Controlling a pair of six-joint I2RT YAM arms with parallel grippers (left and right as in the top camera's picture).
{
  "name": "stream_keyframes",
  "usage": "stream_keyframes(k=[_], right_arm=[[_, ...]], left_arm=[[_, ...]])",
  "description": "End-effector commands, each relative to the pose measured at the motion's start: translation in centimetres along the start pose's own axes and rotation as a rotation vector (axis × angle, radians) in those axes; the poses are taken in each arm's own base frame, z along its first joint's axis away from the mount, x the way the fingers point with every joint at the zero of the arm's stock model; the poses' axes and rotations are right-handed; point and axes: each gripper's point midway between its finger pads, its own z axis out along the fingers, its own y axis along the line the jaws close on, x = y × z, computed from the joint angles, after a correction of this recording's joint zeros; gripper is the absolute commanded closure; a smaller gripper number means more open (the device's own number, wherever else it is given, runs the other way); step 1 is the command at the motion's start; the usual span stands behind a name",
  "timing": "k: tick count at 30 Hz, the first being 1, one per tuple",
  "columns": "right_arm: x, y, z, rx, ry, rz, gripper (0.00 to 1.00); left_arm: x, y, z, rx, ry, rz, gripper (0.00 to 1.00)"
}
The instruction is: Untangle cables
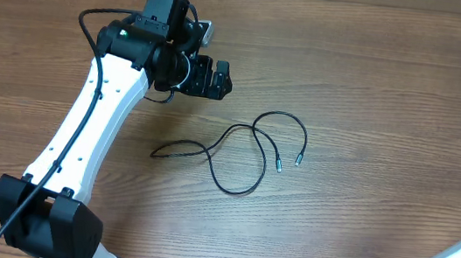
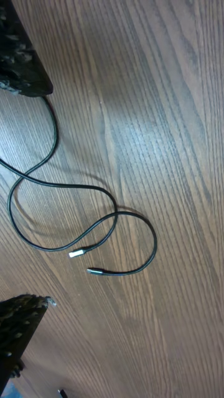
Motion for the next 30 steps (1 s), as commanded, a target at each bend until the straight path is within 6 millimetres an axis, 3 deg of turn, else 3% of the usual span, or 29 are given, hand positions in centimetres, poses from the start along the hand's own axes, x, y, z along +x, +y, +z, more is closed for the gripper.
stream_keyframes(k=[1,4,6,7,8,9,11,18,24,27,30], right_arm=[[1.4,-0.4,2.9,-0.002,0.092,0.029,0.96],[2.2,-0.3,4.4,0.002,0.128,0.024,0.71],[2.7,0.2,5.1,-0.019,0.150,0.023,0.63],[3.0,0.5,5.4,-0.036,0.165,0.024,0.53],[3.3,0.9,5.5,-0.056,0.181,0.025,0.42],[3.7,1.3,5.6,-0.080,0.201,0.025,0.20],[4.1,1.9,5.5,-0.116,0.221,0.008,0.00],[4.8,3.5,5.0,-0.218,0.258,-0.043,0.00],[5.3,7.6,3.2,-0.482,0.288,-0.117,0.00],[5.7,8.6,2.4,-0.534,0.295,-0.147,0.00],[6.9,10.7,1.0,-0.630,0.318,-0.216,0.00]], left_arm=[[-0.3,-0.1,0.1,-0.004,-0.004,0.009,0.00],[-0.3,-0.1,0.1,-0.004,-0.005,0.009,0.00],[-0.3,-0.1,0.1,-0.004,-0.005,0.009,0.00],[-0.3,-0.1,0.1,-0.004,-0.005,0.009,0.00],[-0.3,-0.1,0.1,-0.004,-0.005,0.009,0.00],[-0.3,-0.1,0.1,-0.004,-0.004,0.009,0.00],[-0.3,-0.1,0.1,-0.004,-0.005,0.009,0.00],[-0.3,-0.1,0.1,-0.004,-0.005,0.009,0.00],[-0.3,-0.1,0.1,-0.004,-0.005,0.009,0.00],[-0.3,-0.1,0.1,-0.004,-0.005,0.009,0.00],[-0.4,0.0,0.1,-0.005,-0.005,0.008,0.00]])
